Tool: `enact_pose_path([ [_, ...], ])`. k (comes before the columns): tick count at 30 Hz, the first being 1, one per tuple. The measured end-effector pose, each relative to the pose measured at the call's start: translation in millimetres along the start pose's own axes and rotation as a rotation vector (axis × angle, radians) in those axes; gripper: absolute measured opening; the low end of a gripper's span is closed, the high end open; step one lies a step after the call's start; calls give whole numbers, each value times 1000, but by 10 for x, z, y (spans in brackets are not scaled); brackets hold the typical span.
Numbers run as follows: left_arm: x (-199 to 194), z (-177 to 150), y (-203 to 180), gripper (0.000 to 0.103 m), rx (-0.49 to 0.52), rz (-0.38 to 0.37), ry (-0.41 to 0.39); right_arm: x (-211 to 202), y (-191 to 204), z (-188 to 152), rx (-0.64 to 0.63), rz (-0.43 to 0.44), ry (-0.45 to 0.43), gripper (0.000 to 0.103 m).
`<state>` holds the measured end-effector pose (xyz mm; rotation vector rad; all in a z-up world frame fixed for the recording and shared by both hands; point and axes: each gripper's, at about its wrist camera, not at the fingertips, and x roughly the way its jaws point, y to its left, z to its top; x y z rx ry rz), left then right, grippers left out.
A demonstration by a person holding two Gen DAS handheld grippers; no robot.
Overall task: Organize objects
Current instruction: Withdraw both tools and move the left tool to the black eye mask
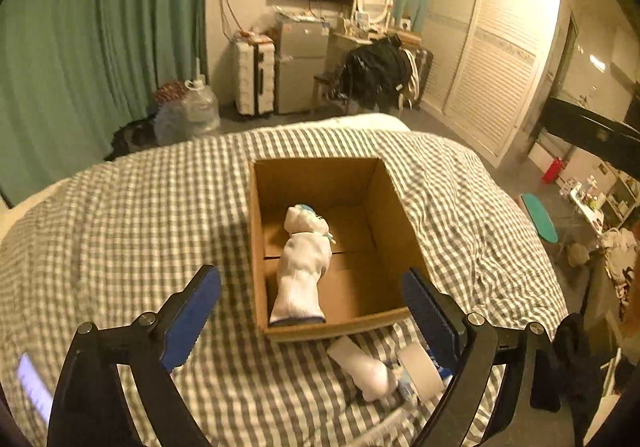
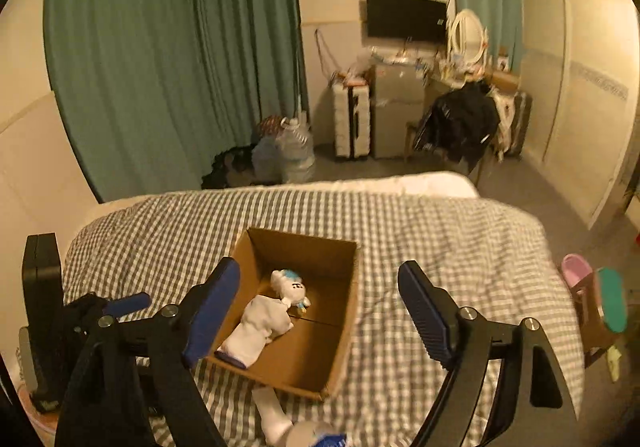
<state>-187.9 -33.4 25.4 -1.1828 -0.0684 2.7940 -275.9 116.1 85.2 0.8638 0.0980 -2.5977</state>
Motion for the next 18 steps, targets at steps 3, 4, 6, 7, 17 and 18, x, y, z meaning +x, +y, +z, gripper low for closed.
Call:
enact_pose_path([
  [3,-314,-30,-73,97,6,44,-31,-477,12,-52,-4,-33,-29,82],
  [4,-392,-56,-91,98,9,56,-40,-633,26,-92,-9,-50,-36,82],
  [6,-545,-138,-156,98,12,73,-51,-868,59,-163,-20,-75,-47,82],
  [7,-612,-206,-174,99,9,76,-53,-1007,85,-243,-27,-92,-50,82],
  [17,-652,-1069,-384,99,28,96,0,-1411,228,-1271,-15,-168,7,82],
  [18,-620,-1157,-405,99,31,93,12,-1379,203,-1373,-2,-167,17,82],
])
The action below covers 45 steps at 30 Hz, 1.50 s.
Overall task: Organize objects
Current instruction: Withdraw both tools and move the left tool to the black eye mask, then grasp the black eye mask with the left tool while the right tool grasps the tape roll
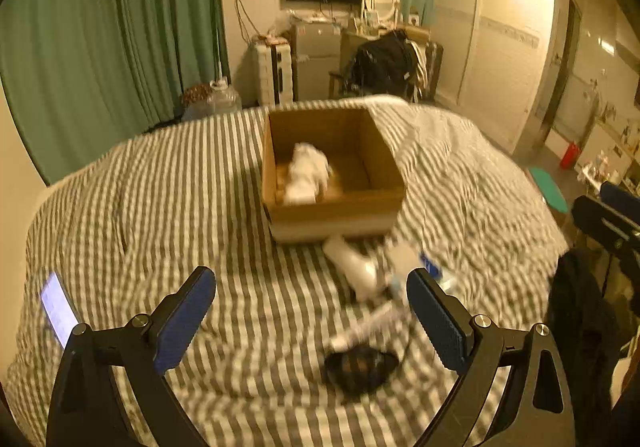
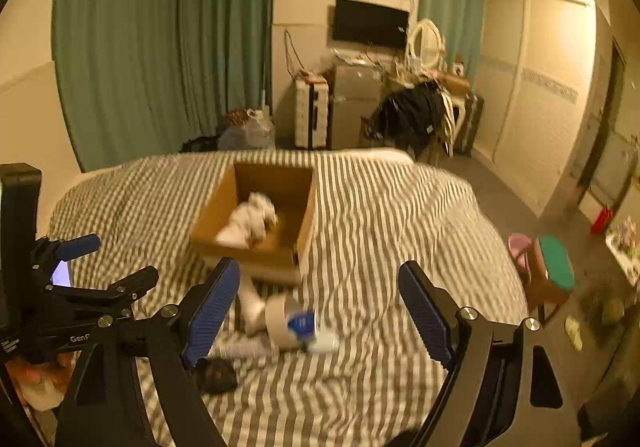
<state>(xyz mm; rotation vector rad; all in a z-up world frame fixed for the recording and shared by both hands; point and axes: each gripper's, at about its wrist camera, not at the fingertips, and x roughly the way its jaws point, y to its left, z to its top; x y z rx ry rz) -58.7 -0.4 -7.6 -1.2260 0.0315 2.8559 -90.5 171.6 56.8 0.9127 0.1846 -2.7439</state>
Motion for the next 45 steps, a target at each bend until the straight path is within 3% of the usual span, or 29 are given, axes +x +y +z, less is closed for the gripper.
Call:
enact_pose_path([
  [8,430,-685,-334,99,96,4,139,321,34,-730,54,-5,117,82],
  [22,1065,-822,-481,99,97,-114,323,822,4,-1041,80,-8,235,82],
  [24,1148,-829,-487,95,94,-136,351,886,6,-1058,83,-5,250,82],
  [26,1201,-829,-470,79,86,-151,368,951,18,-1056,78,-4,263,82],
  [27,1214,-822,-451,79,81,-163,376,976,27,-1050,72,-4,267,82],
  [32,1090,-722,-254,79,43,-179,351,1141,130,-958,36,-3,286,82],
  [39,982,-436,191,79,-29,-109,261,1533,357,-855,-16,12,322,82],
  [43,1058,-354,405,79,-60,-76,254,1839,484,-799,-39,18,347,81],
  [45,1136,-342,473,79,-70,-63,264,1968,520,-787,-49,13,361,75],
])
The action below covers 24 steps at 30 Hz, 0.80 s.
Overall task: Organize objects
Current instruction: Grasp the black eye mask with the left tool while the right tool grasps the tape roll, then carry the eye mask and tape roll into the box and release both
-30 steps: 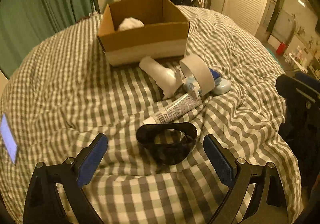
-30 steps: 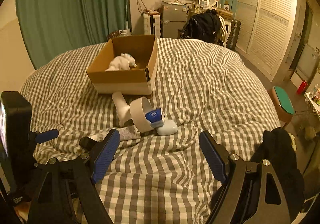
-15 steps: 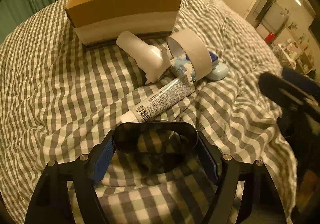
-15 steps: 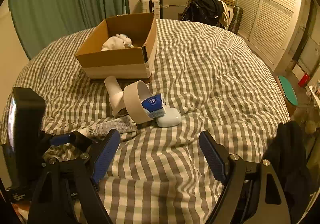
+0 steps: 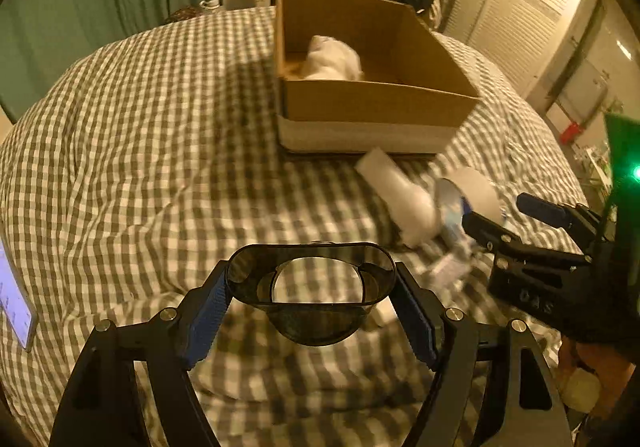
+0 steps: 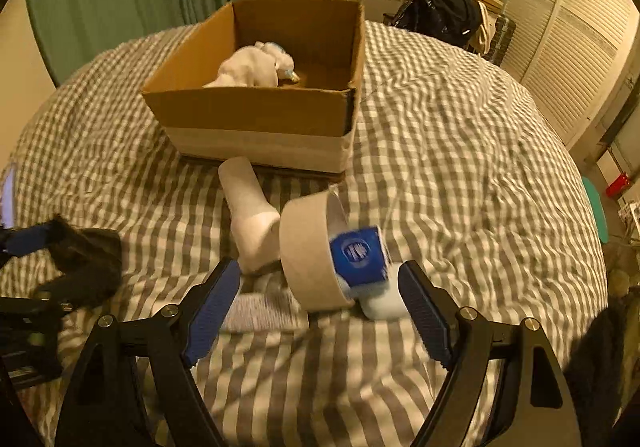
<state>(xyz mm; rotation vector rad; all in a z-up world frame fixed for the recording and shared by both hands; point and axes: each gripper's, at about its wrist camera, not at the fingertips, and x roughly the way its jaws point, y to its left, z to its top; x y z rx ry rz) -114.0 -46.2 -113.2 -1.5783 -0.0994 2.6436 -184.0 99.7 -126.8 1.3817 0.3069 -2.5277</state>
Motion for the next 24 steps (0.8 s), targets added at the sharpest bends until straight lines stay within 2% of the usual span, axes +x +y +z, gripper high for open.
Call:
enact_pose_path([
  [2,63,27,54,79,-13,2,15,149,29,64,-9,-2,27,64],
  [6,156,43,108,79,-26,2,34,314,28,110,-26,-17,62,30],
  [13,56,-13,14,79,-14,-10,21,19,-83,132,5,15,-4,29],
  [21,-410,-43,-150,79,19,-29,-64,-619,-122,142,39,44,-113,29],
  [24,-578,-55,-196,79,31,-34,-95,-869,-158,112,84,107,-155,29],
])
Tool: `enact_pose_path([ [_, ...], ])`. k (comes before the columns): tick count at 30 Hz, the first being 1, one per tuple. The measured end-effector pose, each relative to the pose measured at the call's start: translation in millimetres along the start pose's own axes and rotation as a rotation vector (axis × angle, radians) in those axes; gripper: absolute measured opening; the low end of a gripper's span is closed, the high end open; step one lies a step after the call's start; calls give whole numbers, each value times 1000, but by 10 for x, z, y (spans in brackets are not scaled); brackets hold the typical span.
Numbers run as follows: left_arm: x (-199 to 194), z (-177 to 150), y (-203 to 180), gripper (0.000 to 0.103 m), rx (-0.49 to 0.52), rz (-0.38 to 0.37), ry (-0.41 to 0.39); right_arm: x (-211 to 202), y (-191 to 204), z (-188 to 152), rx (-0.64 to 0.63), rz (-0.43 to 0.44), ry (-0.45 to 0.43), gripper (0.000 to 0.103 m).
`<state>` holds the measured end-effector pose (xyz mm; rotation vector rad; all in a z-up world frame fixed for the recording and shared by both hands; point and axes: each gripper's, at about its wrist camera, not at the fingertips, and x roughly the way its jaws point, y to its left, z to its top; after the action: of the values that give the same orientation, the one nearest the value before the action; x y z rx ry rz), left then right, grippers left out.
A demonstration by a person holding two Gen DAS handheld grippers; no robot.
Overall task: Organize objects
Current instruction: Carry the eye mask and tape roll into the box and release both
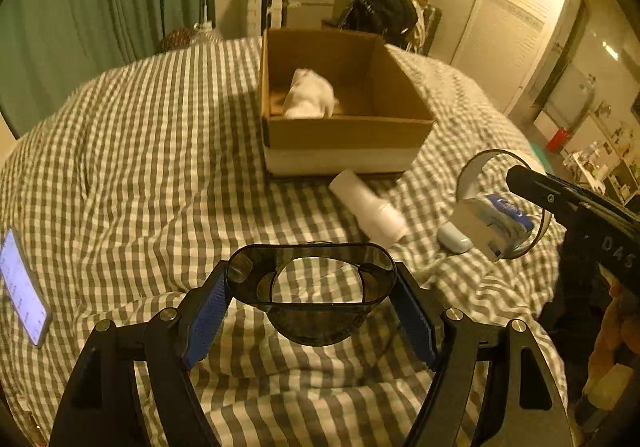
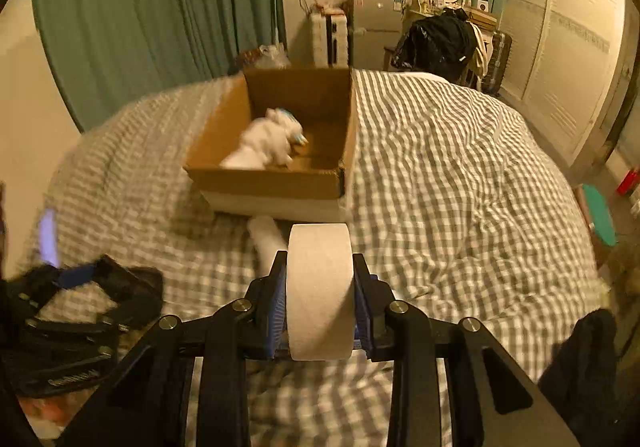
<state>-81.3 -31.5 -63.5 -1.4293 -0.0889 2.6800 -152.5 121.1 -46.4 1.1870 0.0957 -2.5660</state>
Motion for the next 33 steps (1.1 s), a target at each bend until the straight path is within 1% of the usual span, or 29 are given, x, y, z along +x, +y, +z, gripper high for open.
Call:
enact_pose_path([
  [4,-211,-16,-34,79,8,-4,-35,-259,-67,-15,96,113,-32,29],
  [7,-346,-59,-51,79,18,1,-56,-366,-159,-64,207,240,-38,29],
  [8,-373,-61,-48,79,19,1,-59,-397,-177,-83,233,260,-43,29],
  [10,-419,-87,-51,79,24,2,-66,-460,-125,-112,217,227,-53,29],
  [11,-437,-92,-51,79,25,4,-69,-476,-117,-131,233,262,-54,29],
  [13,-459,-100,-50,79,28,6,-70,-435,-206,-191,347,411,-46,29],
  [14,-474,-107,-51,79,30,7,-72,-413,-227,-220,381,417,-40,29],
  [16,-490,-115,-48,79,35,10,-77,-416,-168,-235,331,316,-33,29],
  [17,-484,-123,-41,79,35,12,-78,-416,-137,-260,308,295,-29,29],
  [19,-468,-117,-26,79,32,16,-73,-406,-99,-277,303,296,-25,29],
  [25,-368,-34,-9,79,36,22,-63,-464,1,-233,216,215,-34,29],
  [29,-299,115,-4,79,43,26,-69,-431,52,-154,153,166,-41,29],
  [33,-235,327,15,79,50,27,-79,-386,90,-8,104,136,-45,29],
])
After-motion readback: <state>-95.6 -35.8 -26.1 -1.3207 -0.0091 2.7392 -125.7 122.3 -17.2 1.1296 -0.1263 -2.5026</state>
